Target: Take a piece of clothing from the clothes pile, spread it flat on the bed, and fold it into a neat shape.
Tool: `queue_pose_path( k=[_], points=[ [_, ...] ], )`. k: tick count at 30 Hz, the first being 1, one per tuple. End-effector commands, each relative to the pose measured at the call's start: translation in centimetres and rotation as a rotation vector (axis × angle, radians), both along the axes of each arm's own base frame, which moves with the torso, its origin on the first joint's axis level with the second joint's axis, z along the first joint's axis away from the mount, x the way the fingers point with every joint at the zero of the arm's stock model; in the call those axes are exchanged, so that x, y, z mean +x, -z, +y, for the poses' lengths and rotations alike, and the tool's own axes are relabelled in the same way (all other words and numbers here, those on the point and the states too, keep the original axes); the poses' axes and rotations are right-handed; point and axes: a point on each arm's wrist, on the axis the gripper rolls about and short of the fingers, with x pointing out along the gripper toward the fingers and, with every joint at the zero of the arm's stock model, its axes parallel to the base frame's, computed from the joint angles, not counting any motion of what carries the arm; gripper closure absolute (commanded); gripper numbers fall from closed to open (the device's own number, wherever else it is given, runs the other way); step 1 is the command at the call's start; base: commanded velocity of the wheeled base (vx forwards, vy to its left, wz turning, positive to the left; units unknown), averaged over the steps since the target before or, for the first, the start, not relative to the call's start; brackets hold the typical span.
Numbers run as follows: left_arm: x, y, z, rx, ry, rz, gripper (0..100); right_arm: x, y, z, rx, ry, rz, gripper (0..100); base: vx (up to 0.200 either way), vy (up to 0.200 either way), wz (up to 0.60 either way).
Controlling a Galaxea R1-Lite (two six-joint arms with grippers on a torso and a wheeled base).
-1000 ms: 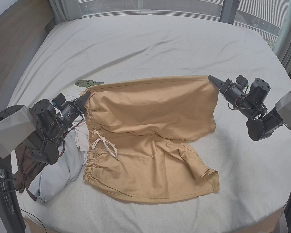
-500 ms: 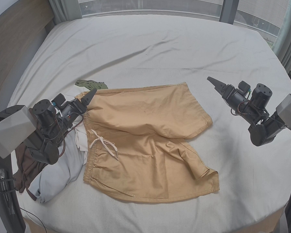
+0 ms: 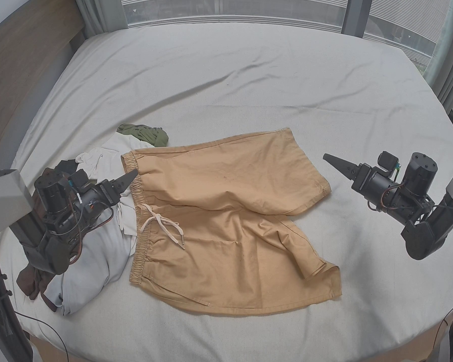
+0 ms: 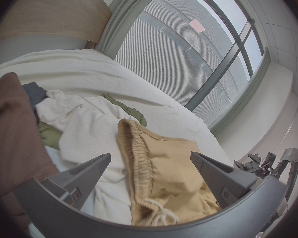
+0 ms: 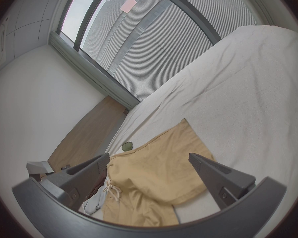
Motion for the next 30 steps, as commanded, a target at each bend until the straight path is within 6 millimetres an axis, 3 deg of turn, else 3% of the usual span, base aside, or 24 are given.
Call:
queue_pose_path(
  k=[1,5,30],
  points=[
    [-5.2,-2.3,0.8,0.0,0.115,-0.021,0,-2.3,0.6,0.6,-0.054,-0.03,0.023,0,0.0,0.0,0.0],
    [-6.7,-2.2,0.3,0.007,0.205,-0.04,0,-2.7,1.3,0.5,-0.089,-0.033,0.038,0,0.0,0.0,0.0],
    [-7.1,-0.6,-0.7,0.055,0.254,-0.017,0,-4.8,6.4,0.3,-0.172,-0.059,0.423,0,0.0,0.0,0.0]
  ],
)
